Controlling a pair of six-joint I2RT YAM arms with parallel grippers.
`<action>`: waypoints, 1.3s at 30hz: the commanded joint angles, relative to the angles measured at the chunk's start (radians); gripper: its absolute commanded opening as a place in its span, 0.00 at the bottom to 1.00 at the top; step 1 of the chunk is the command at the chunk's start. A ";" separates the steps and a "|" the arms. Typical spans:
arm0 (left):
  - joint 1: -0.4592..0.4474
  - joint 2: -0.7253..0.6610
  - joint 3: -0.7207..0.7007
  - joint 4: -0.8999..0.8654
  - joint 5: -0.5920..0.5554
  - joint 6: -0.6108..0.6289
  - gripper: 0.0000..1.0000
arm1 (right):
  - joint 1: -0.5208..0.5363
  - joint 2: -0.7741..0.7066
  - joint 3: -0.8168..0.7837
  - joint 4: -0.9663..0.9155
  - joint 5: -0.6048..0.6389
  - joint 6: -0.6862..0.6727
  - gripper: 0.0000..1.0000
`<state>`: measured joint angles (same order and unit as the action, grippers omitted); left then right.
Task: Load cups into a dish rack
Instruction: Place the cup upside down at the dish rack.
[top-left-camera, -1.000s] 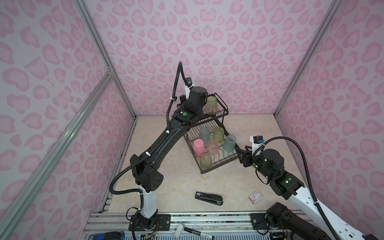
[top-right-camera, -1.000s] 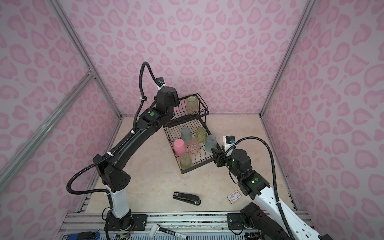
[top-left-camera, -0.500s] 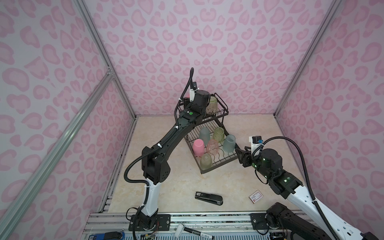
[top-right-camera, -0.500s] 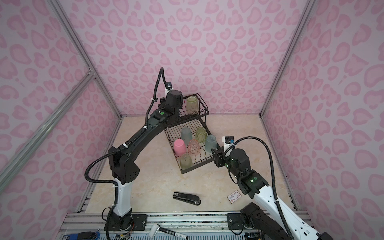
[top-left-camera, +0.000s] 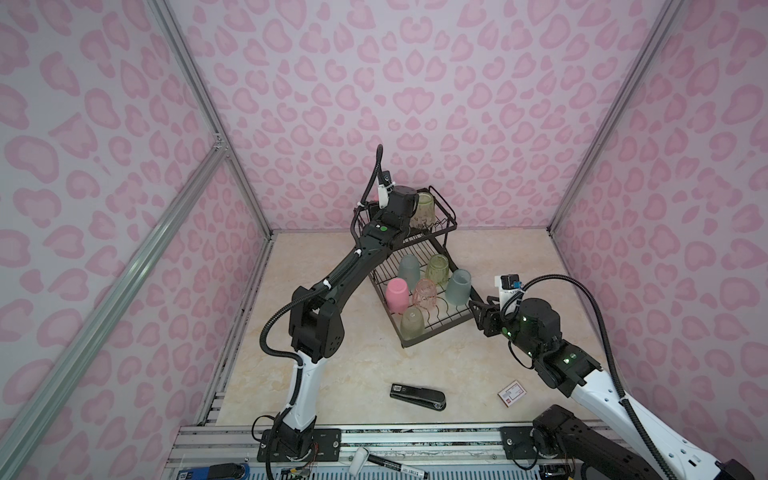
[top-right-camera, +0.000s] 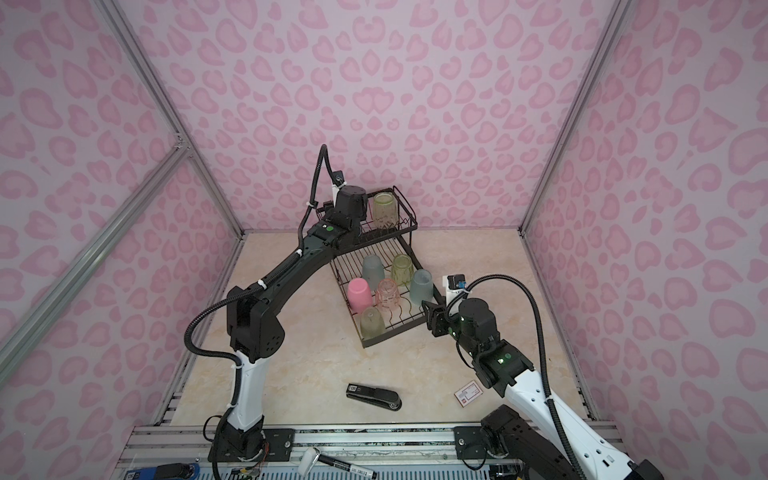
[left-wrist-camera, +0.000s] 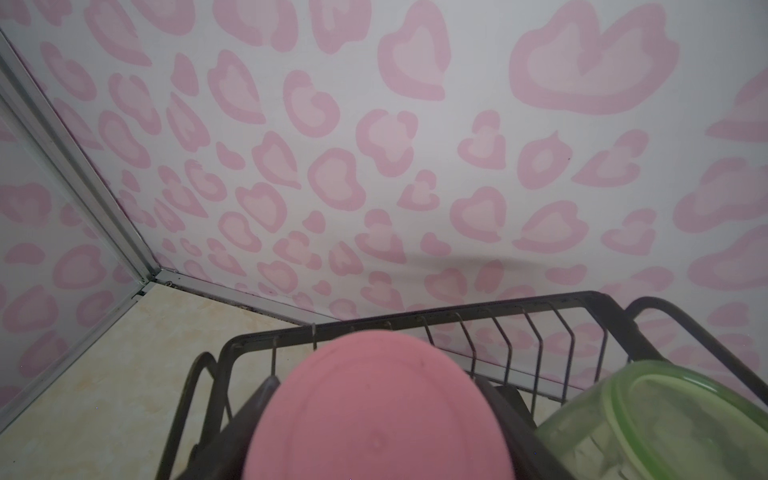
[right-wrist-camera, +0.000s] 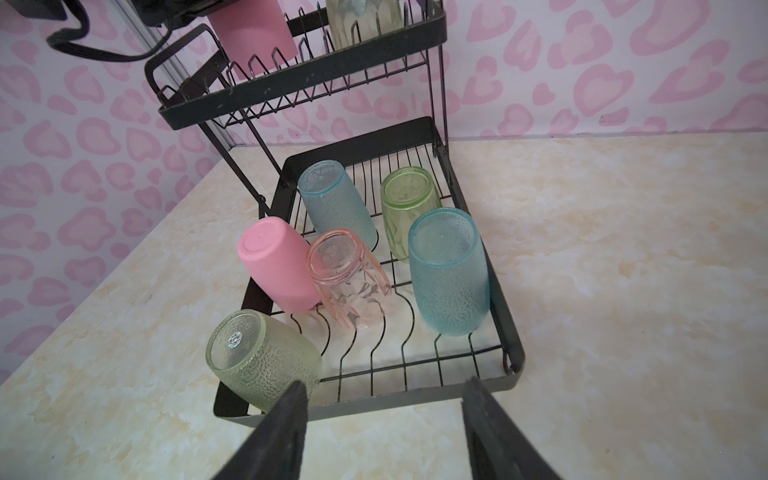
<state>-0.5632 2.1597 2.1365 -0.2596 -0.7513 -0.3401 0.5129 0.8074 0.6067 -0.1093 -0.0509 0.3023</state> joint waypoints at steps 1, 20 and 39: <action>0.001 0.009 -0.026 0.052 -0.009 -0.017 0.48 | -0.001 -0.006 -0.009 0.033 -0.012 -0.004 0.59; -0.004 0.029 -0.102 0.083 -0.053 -0.021 0.51 | -0.006 -0.005 -0.020 0.045 -0.023 -0.002 0.59; -0.031 -0.024 -0.081 0.093 -0.073 0.079 0.95 | -0.015 -0.023 -0.021 0.045 -0.033 0.001 0.61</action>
<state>-0.5911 2.1708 2.0441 -0.1646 -0.7990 -0.2974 0.4992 0.7872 0.5915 -0.0940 -0.0792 0.3031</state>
